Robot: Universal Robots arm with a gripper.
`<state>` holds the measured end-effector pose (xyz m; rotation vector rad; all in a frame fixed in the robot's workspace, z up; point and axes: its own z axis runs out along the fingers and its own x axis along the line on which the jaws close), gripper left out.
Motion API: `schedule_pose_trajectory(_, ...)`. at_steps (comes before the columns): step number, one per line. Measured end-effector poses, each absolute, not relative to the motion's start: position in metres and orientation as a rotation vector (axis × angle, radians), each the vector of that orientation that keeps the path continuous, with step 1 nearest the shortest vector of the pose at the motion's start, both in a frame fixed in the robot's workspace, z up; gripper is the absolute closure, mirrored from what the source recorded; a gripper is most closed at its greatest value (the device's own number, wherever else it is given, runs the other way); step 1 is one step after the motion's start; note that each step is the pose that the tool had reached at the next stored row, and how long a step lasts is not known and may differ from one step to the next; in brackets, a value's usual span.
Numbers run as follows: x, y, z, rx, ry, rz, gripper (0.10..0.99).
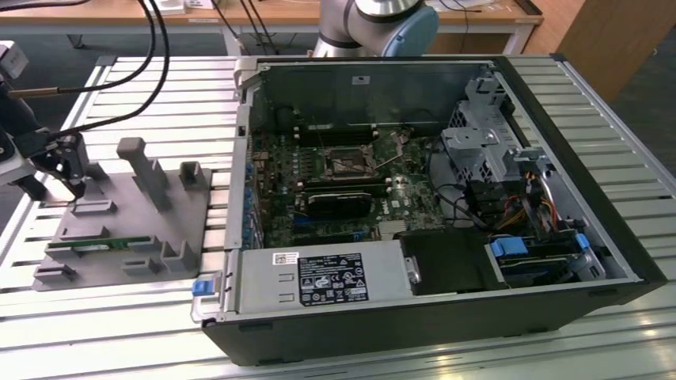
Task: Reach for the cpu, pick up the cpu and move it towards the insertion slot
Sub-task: 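Pick up the cpu and move it towards the insertion slot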
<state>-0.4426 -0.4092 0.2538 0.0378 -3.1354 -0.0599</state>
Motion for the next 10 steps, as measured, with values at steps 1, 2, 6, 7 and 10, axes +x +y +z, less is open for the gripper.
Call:
schedule_pose_trajectory(1, -0.443, -0.409, 0.255, 0.038, -3.136, -0.060, 0.553)
schedule_pose_trajectory(2, -0.443, -0.409, 0.256, 0.038, -3.135, -0.060, 0.553)
schedule_pose_trajectory(6, -0.443, -0.409, 0.261, 0.038, -3.136, -0.060, 0.553)
schedule_pose_trajectory(7, -0.443, -0.409, 0.262, 0.038, -3.136, -0.060, 0.553)
schedule_pose_trajectory(10, -0.443, -0.409, 0.267, 0.038, -3.135, -0.060, 0.553)
